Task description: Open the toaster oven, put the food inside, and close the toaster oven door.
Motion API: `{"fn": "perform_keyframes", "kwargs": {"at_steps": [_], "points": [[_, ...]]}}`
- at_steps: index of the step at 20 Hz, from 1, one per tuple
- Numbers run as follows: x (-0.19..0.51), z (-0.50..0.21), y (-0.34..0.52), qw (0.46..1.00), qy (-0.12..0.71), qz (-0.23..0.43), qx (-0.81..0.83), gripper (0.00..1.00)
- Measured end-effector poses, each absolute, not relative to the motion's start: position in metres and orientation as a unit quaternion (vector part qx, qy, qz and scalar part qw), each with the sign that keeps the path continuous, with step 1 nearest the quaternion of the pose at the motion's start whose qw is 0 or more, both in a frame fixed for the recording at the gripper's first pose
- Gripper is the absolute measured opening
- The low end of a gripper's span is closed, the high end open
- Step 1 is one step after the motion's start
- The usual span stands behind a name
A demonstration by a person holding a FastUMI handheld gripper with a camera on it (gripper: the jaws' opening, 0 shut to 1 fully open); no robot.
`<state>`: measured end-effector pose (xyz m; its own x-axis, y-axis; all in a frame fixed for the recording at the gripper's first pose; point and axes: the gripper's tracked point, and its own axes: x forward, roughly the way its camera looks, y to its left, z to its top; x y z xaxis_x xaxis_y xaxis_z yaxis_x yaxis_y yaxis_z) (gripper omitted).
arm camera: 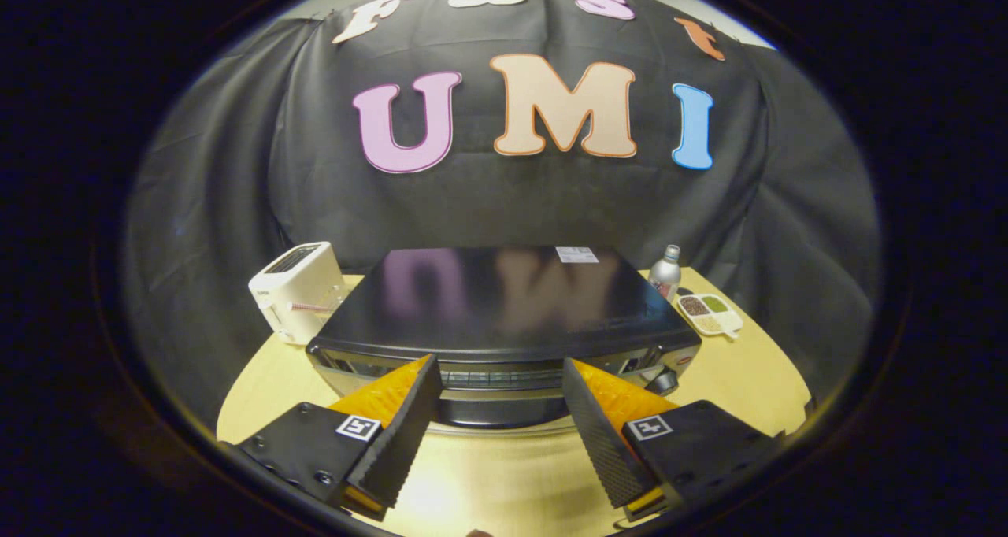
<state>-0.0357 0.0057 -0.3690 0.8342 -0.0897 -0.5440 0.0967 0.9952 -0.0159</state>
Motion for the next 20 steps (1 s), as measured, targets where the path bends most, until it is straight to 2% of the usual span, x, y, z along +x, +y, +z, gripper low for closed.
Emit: {"fn": "perform_keyframes", "kwargs": {"at_steps": [13,14,20], "points": [[-0.11,-0.391,0.009,0.931,0.362,-0.044,-0.018,0.98],[-0.114,-0.393,0.009,0.929,0.365,-0.042,-0.027,0.92],[-0.148,-0.429,0.016,0.902,0.427,-0.036,-0.06,0.83]]}}
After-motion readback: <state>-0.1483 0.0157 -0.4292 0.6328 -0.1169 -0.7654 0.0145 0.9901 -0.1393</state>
